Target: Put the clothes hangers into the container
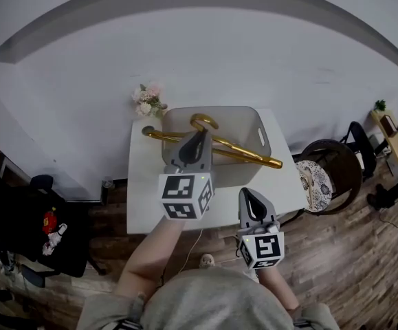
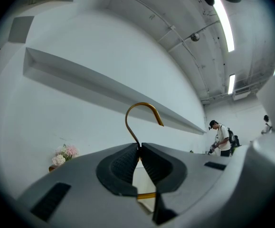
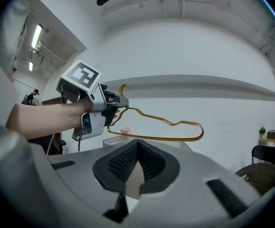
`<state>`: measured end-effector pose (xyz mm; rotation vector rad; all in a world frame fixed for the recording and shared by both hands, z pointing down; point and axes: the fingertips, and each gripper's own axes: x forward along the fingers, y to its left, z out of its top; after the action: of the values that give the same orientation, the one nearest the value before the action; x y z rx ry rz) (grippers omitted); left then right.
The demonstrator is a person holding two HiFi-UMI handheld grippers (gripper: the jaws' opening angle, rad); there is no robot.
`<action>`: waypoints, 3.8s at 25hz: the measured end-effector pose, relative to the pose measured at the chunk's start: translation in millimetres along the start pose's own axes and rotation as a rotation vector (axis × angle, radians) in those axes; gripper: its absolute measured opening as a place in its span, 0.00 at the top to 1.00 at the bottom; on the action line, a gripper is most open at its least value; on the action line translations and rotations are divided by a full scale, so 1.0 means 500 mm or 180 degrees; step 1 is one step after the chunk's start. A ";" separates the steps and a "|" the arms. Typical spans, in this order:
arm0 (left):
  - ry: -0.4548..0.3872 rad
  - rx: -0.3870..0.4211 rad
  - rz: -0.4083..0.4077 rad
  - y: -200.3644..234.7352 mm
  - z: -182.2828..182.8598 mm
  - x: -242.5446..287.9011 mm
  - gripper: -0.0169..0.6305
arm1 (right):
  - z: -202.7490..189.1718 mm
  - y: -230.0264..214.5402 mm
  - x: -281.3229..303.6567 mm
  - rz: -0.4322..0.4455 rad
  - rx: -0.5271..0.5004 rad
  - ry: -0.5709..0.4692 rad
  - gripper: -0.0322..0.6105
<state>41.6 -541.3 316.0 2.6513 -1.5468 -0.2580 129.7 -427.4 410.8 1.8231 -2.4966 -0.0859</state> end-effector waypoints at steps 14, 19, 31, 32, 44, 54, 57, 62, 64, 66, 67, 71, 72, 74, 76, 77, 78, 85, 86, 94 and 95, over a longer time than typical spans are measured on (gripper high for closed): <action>0.0114 -0.0044 -0.0106 -0.011 -0.057 0.125 0.93 | -0.042 -0.075 0.081 0.0079 0.0062 0.0088 0.95; 0.0211 -0.0051 -0.0074 -0.006 -0.086 0.144 0.93 | -0.049 -0.089 0.097 0.0087 0.0039 0.0077 0.95; 0.0464 -0.0048 0.0076 0.021 -0.145 0.145 0.93 | -0.049 -0.100 0.120 0.0096 0.0031 0.0061 0.95; 0.0479 -0.0056 0.0095 0.024 -0.148 0.143 0.93 | -0.047 -0.098 0.121 0.0095 0.0026 0.0046 0.95; 0.0699 -0.0062 0.0231 0.053 -0.186 0.133 0.93 | -0.047 -0.094 0.122 0.0116 0.0009 0.0025 0.95; 0.0879 0.0036 0.0197 0.047 -0.205 0.124 0.89 | -0.049 -0.090 0.113 0.0110 0.0027 0.0031 0.95; 0.0945 0.0024 0.0136 0.039 -0.208 0.122 0.79 | -0.047 -0.089 0.110 0.0108 0.0031 0.0033 0.95; 0.1096 0.0081 0.0107 0.033 -0.218 0.108 0.70 | -0.048 -0.079 0.103 0.0134 0.0083 0.0086 0.95; 0.1151 0.0102 0.0100 0.032 -0.223 0.101 0.68 | -0.047 -0.076 0.102 0.0130 0.0068 0.0053 0.95; 0.1187 0.0094 0.0105 0.034 -0.227 0.091 0.66 | -0.041 -0.071 0.100 0.0126 0.0052 0.0015 0.95; 0.1201 0.0084 0.0110 0.035 -0.229 0.085 0.65 | -0.039 -0.068 0.098 0.0129 0.0051 0.0006 0.95; 0.1220 0.0076 0.0145 0.043 -0.232 0.062 0.64 | -0.036 -0.051 0.090 0.0152 0.0071 0.0017 0.95; 0.1224 0.0072 0.0153 0.045 -0.232 0.056 0.64 | -0.037 -0.046 0.087 0.0156 0.0080 0.0027 0.95; 0.1237 0.0058 0.0168 0.048 -0.233 0.042 0.64 | -0.041 -0.035 0.079 0.0172 0.0108 0.0067 0.95; 0.1249 0.0049 0.0181 0.050 -0.234 0.027 0.64 | -0.041 -0.026 0.069 0.0176 0.0114 0.0083 0.95; 0.1254 0.0047 0.0185 0.049 -0.235 0.019 0.64 | -0.039 -0.023 0.064 0.0172 0.0106 0.0081 0.95; 0.1259 0.0045 0.0187 0.048 -0.235 0.011 0.64 | -0.036 -0.019 0.059 0.0165 0.0091 0.0067 0.95; 0.1284 0.0008 0.0205 0.047 -0.236 -0.048 0.64 | -0.030 0.013 0.017 0.0148 0.0078 0.0083 0.95; 0.1290 0.0002 0.0213 0.047 -0.236 -0.057 0.64 | -0.027 0.018 0.011 0.0147 0.0070 0.0097 0.95; 0.1271 0.0011 0.0283 0.050 -0.224 -0.130 0.64 | -0.010 0.062 -0.040 0.0119 0.0030 0.0003 0.95; 0.1258 0.0013 0.0291 0.051 -0.219 -0.138 0.64 | -0.008 0.070 -0.046 0.0123 0.0032 0.0006 0.95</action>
<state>5.6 -497.5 435.2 2.4294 -1.5246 0.2590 104.0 -394.9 417.2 1.7766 -2.5345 -0.0704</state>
